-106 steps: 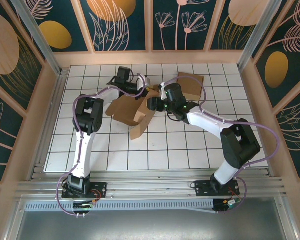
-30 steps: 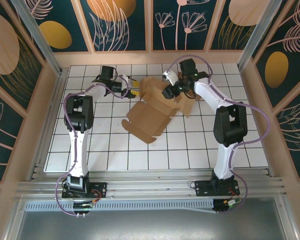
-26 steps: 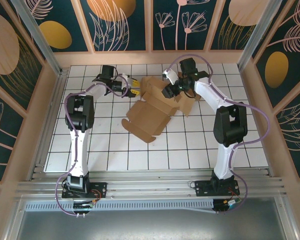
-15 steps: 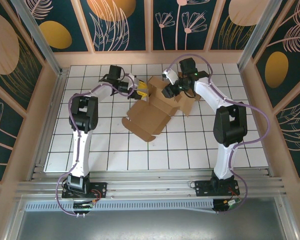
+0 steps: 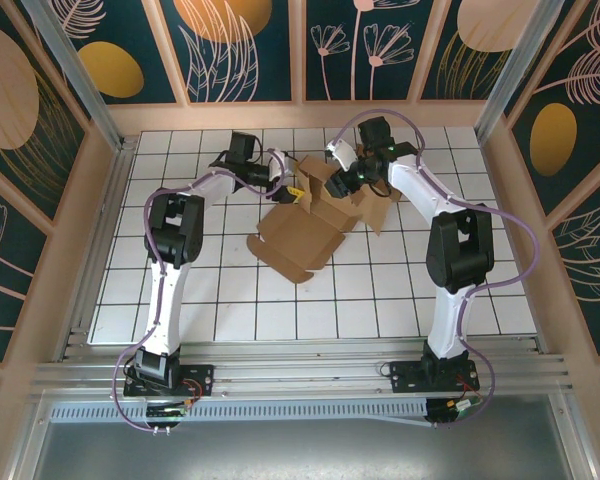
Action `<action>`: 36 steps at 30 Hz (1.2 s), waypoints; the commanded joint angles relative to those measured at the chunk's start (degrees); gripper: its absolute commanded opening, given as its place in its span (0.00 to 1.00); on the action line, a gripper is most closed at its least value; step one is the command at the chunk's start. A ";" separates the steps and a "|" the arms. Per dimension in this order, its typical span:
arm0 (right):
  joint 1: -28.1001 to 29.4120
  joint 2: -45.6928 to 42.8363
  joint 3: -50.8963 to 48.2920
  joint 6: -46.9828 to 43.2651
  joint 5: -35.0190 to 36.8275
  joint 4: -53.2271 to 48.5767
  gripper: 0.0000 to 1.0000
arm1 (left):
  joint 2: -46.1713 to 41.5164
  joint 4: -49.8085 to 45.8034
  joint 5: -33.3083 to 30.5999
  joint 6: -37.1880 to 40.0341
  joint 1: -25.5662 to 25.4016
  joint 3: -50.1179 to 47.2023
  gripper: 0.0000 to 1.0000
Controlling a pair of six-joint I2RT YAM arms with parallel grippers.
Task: Fold the paper box
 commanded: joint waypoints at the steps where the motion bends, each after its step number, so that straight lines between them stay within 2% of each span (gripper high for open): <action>1: 1.15 0.46 2.06 -1.08 -3.12 1.96 0.43 | -0.19 0.97 0.19 -0.61 -0.66 0.01 0.73; 4: 1.23 0.10 1.84 -1.04 -3.20 2.19 0.43 | 0.94 3.26 -0.63 -6.18 -0.70 1.59 0.72; 9: 1.34 0.08 1.36 -0.64 -3.31 2.98 0.43 | 1.43 15.21 -3.39 -24.20 -0.84 0.59 0.63; 11: 1.45 0.23 1.28 -0.54 -3.32 3.20 0.43 | 1.55 14.39 -4.65 -24.71 -1.23 0.83 0.59; 14: 1.49 0.26 1.20 -0.18 -3.31 3.95 0.43 | 1.62 12.82 -9.86 -25.75 -2.29 0.89 0.53; 19: 1.20 0.47 1.50 2.55 -2.26 5.57 0.43 | 1.08 11.80 -22.16 -30.51 -3.18 0.67 0.45; 23: -0.37 1.47 2.12 8.10 -5.59 7.27 0.44 | 0.85 10.22 -29.31 -30.74 -3.90 0.72 0.47; 29: -0.55 2.28 2.26 10.89 -8.11 7.84 0.43 | 1.04 14.80 -32.65 -36.98 -4.42 0.94 0.48; 32: -0.50 2.29 1.90 12.06 -8.51 9.02 0.44 | 1.24 16.28 -35.24 -39.66 -5.26 1.28 0.45; 36: -0.28 2.23 1.80 12.54 -8.06 9.10 0.44 | 0.58 16.99 -41.56 -41.47 -6.34 -0.14 0.44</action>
